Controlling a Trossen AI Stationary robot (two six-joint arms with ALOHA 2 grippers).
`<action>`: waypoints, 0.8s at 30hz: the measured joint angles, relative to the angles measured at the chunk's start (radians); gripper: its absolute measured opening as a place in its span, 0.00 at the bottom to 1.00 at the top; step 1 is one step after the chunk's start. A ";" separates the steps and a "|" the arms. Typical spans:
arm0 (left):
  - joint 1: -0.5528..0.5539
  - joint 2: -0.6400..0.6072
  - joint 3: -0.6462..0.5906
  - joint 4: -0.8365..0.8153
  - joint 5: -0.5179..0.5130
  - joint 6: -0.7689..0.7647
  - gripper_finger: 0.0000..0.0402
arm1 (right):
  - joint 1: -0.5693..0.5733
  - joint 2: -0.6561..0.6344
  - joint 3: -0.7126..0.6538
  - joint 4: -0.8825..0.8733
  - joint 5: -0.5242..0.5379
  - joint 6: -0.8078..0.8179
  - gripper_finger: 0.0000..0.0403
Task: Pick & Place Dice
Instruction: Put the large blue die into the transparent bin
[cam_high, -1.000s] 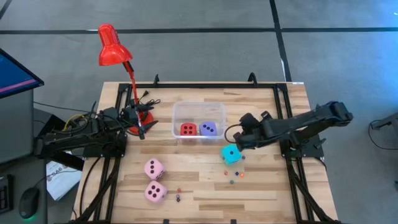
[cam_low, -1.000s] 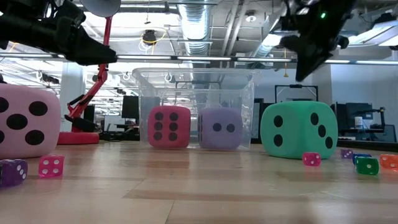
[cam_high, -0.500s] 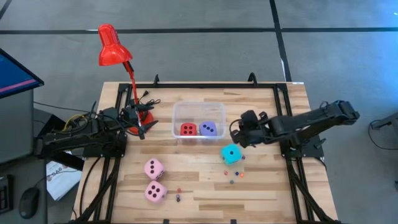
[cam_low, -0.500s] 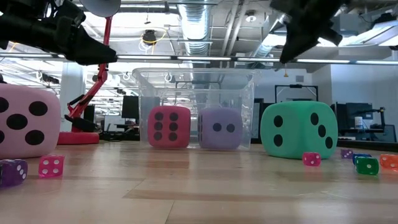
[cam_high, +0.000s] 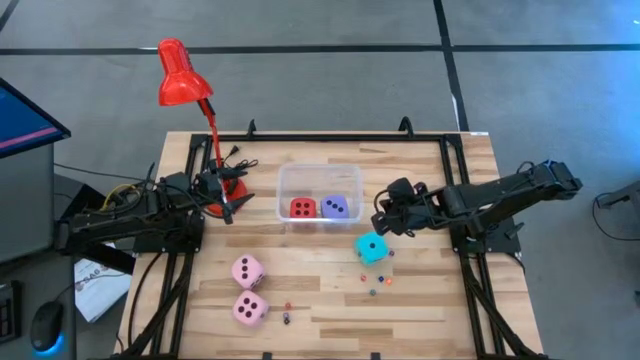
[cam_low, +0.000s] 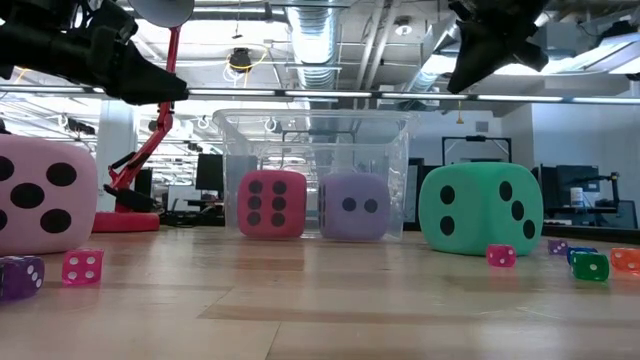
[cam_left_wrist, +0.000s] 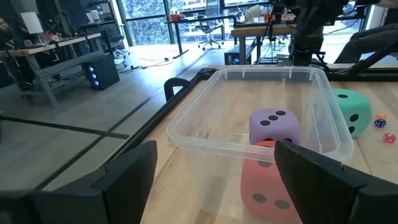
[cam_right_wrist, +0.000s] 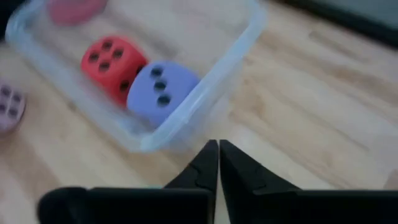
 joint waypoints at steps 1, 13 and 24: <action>0.000 0.000 0.000 0.000 0.000 0.000 0.78 | 0.000 0.000 0.000 -0.001 -0.032 -0.019 0.05; 0.000 0.000 0.000 0.000 0.000 0.000 0.78 | 0.000 0.000 0.000 -0.022 -0.123 0.054 0.55; 0.000 0.000 0.000 0.000 0.000 0.000 0.78 | 0.000 0.000 0.000 -0.081 -0.144 0.125 0.96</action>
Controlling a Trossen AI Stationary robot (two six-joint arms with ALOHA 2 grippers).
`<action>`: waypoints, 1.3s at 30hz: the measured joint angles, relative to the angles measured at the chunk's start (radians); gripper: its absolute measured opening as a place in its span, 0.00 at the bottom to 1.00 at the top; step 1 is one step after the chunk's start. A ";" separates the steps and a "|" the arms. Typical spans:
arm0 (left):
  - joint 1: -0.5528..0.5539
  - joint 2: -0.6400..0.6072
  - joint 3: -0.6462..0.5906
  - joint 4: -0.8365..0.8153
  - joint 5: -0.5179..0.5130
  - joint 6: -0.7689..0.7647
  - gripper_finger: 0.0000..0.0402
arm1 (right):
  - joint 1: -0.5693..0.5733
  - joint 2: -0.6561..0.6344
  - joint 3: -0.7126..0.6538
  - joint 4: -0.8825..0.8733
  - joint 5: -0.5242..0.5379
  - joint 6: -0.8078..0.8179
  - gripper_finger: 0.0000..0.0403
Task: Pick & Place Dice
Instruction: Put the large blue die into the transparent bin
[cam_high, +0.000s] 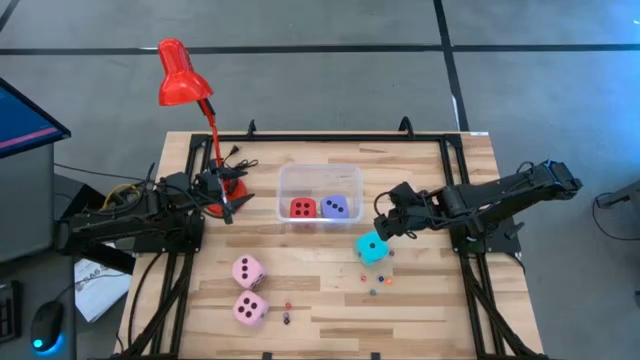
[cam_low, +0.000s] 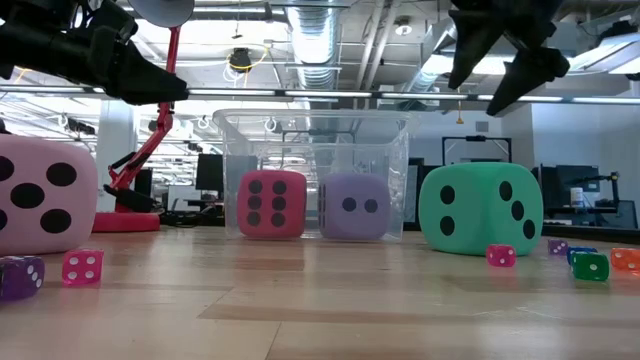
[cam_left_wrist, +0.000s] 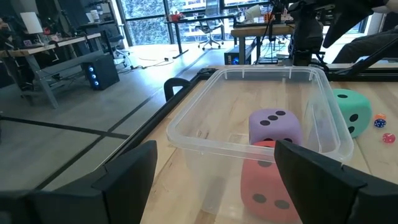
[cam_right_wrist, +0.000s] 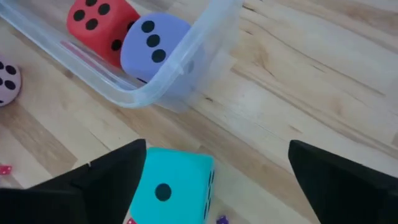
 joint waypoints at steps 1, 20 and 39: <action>0.000 0.000 0.000 0.000 0.000 0.000 0.78 | 0.000 0.000 0.000 0.003 -0.002 0.000 0.96; 0.000 0.000 0.000 0.000 0.000 0.000 0.78 | 0.001 0.158 0.000 0.112 -0.156 -0.061 0.99; 0.000 0.000 0.000 0.000 0.000 0.000 0.78 | 0.074 0.261 0.000 0.159 -0.179 -0.003 0.99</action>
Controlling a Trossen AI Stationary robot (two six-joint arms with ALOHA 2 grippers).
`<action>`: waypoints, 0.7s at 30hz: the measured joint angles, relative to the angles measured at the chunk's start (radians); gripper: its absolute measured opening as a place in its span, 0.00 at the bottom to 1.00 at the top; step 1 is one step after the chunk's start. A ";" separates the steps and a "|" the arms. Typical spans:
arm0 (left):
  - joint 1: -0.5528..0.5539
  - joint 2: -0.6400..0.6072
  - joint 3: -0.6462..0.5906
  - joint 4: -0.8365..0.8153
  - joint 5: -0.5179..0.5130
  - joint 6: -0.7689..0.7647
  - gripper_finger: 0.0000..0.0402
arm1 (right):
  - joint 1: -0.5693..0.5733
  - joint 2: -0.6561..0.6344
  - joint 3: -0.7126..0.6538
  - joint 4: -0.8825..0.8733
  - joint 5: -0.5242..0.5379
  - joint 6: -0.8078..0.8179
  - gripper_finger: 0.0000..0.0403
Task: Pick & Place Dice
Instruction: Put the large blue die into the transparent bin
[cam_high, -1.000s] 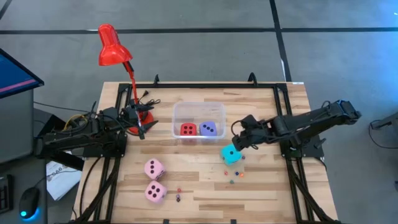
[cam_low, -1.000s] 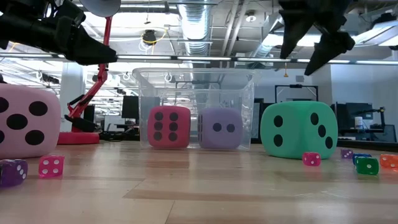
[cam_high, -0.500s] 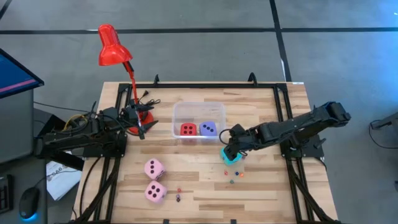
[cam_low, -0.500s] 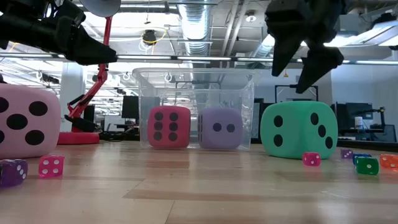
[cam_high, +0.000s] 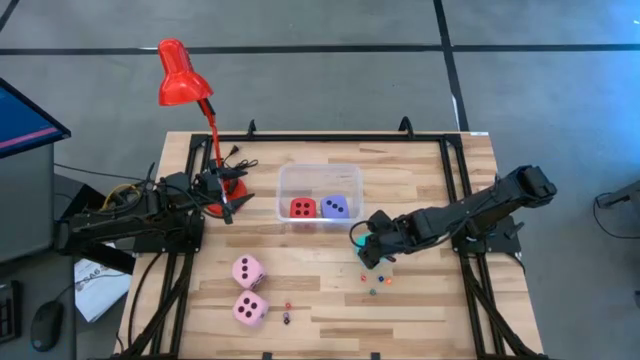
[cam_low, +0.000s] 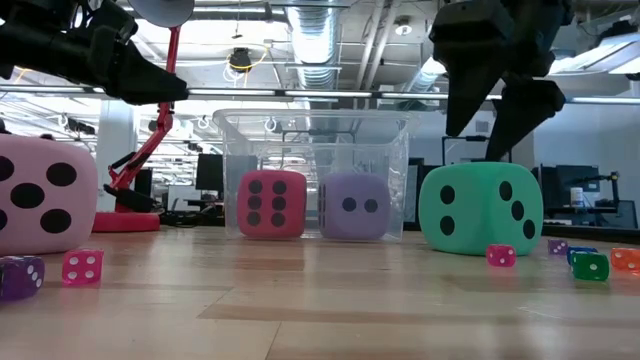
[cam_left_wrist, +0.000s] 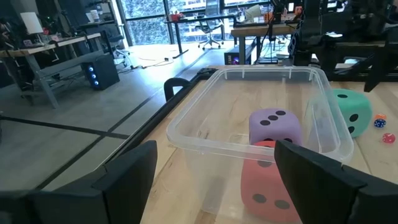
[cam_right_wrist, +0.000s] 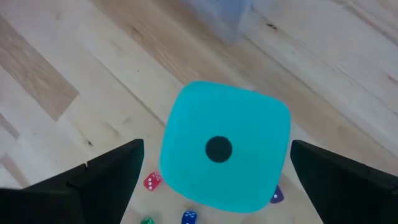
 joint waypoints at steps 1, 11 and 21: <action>0.000 0.000 0.000 0.000 0.000 0.000 0.78 | 0.000 0.011 0.001 0.003 0.001 0.001 0.99; 0.000 0.000 0.000 0.012 0.000 0.000 0.78 | -0.016 0.059 0.002 0.011 0.003 0.003 0.99; 0.000 0.000 0.000 0.018 0.000 0.000 0.78 | -0.016 0.062 0.002 0.020 0.001 0.006 0.99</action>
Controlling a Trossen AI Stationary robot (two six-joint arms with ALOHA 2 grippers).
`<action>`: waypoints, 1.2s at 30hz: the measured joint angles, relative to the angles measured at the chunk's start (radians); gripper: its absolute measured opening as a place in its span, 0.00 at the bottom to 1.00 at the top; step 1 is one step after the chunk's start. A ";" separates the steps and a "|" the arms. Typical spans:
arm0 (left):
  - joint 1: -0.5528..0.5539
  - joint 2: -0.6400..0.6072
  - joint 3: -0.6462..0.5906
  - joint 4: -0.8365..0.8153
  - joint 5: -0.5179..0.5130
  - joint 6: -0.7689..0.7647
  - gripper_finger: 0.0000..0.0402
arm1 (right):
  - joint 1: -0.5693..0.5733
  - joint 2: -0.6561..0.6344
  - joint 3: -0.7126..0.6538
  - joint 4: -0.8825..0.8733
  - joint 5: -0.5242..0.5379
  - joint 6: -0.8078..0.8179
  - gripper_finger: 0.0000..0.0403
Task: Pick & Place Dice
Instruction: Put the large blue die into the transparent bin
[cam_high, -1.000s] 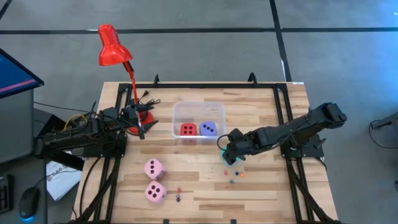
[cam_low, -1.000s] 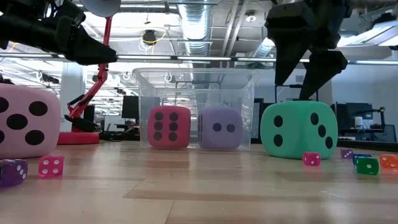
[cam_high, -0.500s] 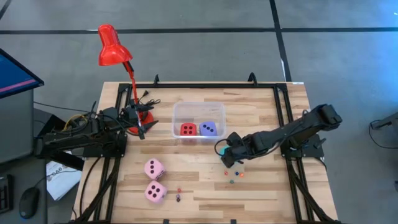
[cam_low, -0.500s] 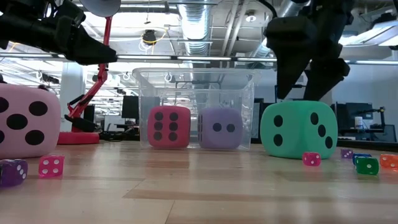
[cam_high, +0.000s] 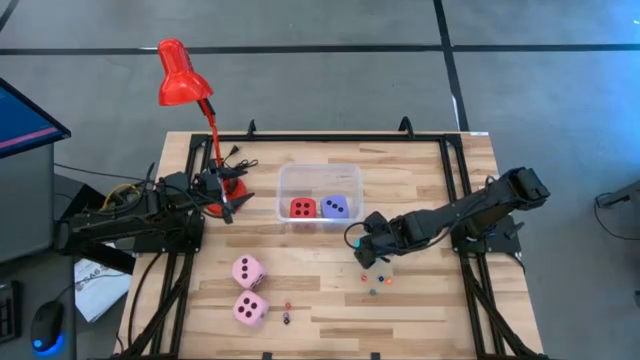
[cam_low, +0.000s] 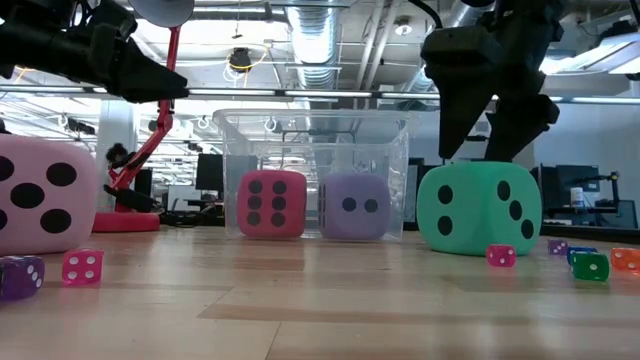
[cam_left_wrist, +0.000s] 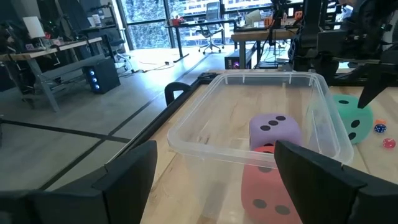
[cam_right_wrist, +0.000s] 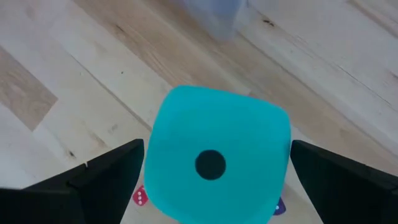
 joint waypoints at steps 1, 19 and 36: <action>0.000 0.000 0.000 0.000 0.000 0.000 0.78 | 0.000 0.010 0.001 0.003 0.000 0.000 0.99; 0.000 0.000 0.000 0.003 0.000 0.000 0.78 | 0.000 0.074 0.004 0.011 -0.001 0.031 0.99; 0.000 0.000 0.000 0.002 0.000 0.000 0.78 | -0.002 0.143 0.001 0.027 -0.024 0.102 0.99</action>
